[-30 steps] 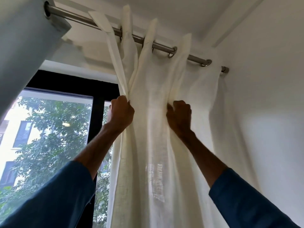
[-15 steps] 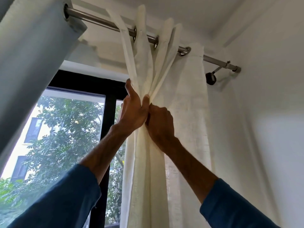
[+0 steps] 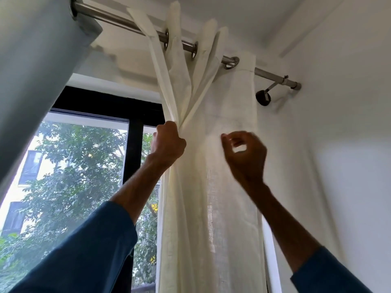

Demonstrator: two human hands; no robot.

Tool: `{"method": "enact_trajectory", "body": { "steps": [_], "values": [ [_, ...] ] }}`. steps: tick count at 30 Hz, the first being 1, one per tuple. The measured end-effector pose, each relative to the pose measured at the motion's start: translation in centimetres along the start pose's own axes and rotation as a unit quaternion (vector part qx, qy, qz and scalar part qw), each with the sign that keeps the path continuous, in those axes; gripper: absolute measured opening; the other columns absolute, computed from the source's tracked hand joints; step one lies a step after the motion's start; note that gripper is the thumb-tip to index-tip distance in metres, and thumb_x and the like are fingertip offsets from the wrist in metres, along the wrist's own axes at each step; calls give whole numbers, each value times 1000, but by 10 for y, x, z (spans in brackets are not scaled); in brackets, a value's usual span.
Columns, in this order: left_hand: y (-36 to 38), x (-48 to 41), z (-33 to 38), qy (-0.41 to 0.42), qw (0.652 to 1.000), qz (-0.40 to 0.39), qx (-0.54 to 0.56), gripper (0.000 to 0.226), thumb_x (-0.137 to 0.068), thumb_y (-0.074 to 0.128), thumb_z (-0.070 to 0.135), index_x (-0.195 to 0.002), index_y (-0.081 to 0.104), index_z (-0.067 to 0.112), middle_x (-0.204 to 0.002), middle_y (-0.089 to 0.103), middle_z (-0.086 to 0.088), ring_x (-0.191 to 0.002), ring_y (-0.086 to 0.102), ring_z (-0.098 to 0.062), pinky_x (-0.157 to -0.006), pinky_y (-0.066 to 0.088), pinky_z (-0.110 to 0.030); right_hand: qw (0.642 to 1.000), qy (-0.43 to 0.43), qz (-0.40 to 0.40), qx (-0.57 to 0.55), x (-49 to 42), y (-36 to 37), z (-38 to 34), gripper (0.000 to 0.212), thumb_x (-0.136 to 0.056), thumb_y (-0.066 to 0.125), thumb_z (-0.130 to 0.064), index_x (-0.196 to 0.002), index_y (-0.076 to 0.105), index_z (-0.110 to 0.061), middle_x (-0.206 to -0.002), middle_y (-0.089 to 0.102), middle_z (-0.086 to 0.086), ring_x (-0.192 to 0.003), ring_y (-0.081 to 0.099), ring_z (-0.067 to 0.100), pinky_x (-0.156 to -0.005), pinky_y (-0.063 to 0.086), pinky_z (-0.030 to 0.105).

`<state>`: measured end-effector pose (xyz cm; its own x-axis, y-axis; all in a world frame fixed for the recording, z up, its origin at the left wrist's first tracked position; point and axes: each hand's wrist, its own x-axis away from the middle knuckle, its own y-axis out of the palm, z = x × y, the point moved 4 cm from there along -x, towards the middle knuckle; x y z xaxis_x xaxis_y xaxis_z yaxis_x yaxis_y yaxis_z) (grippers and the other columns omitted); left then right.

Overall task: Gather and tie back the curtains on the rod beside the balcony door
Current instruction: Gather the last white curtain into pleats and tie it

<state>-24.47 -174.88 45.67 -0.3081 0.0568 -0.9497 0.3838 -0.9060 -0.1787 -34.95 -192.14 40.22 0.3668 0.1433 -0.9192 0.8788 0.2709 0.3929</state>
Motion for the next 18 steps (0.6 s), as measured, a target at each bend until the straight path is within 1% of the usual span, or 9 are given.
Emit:
{"method": "enact_trajectory", "body": {
  "steps": [2, 4, 6, 7, 9, 11, 13, 16, 18],
  "values": [
    [-1, -1, 0, 4, 1000, 1, -9, 19, -86, 59, 4, -104, 59, -2, -88, 48, -9, -76, 48, -30, -66, 40, -32, 987, 137, 12, 80, -23, -5, 44, 67, -80, 75, -58, -123, 60, -9, -120, 60, 8, -111, 58, 24, -97, 47, 34],
    [-3, 0, 2, 10, 1000, -1, -10, 20, -87, 59, 4, -106, 59, -3, -89, 47, -9, -79, 50, -32, -68, 40, -32, 935, 340, -77, 64, -30, 1, 79, 111, -69, 75, -72, -148, 35, -4, -147, 42, 14, -136, 42, 32, -109, 39, 41],
    [-4, 1, 2, 12, 1000, -4, -13, 21, -88, 59, 4, -108, 59, -3, -89, 46, -8, -80, 50, -33, -68, 40, -32, 892, 427, -145, -17, -24, 15, 88, 116, -68, 77, -71, -150, 31, -3, -147, 45, 12, -135, 46, 31, -103, 45, 39],
    [-4, 1, 1, 12, 1000, -5, -14, 21, -89, 59, 4, -108, 59, -3, -88, 46, -8, -79, 50, -32, -69, 40, -32, 896, 416, -143, -62, -22, 24, 88, 101, -74, 78, -64, -145, 40, -3, -135, 54, 7, -127, 56, 30, -92, 52, 33],
    [-3, 0, -1, 15, 1000, -4, -12, 21, -89, 58, 4, -109, 59, -3, -86, 45, -6, -79, 52, -33, -68, 40, -31, 939, 323, -94, -75, -22, 38, 68, 56, -90, 72, -36, -132, 56, -3, -110, 68, 7, -97, 71, 31, -66, 59, 28],
    [-1, -2, -4, 23, 1000, -10, -9, 21, -90, 58, 5, -109, 59, -3, -87, 47, -6, -82, 56, -35, -67, 40, -31, 979, 191, -66, -11, -24, 53, 36, 31, -100, 56, -18, -125, 62, -1, -107, 71, 16, -93, 70, 34, -75, 57, 35],
    [1, -7, -6, 33, 999, -18, 2, 25, -92, 59, 8, -114, 56, -4, -97, 55, -13, -96, 61, -39, -70, 40, -31, 991, 97, -88, 3, -22, 70, -2, 24, -101, 49, -12, -112, 67, -1, -104, 72, 18, -95, 67, 36, -85, 53, 39],
    [3, -16, -13, 16, 998, -32, 42, 35, -95, 57, 18, -122, 54, -4, -119, 62, -21, -109, 61, -40, -75, 41, -30, 988, 40, -147, -21, -16, 95, -38, 24, -94, 46, -12, -96, 66, 1, -93, 70, 19, -86, 65, 37, -75, 54, 47],
    [1, -19, -18, 4, 997, -32, 65, 33, -95, 55, 21, -117, 59, -3, -115, 66, -21, -107, 63, -39, -73, 41, -28, 985, 18, -167, -32, -13, 103, -56, 26, -91, 46, -16, -100, 66, -2, -98, 71, 18, -90, 64, 39, -74, 53, 43]
  ]
}}
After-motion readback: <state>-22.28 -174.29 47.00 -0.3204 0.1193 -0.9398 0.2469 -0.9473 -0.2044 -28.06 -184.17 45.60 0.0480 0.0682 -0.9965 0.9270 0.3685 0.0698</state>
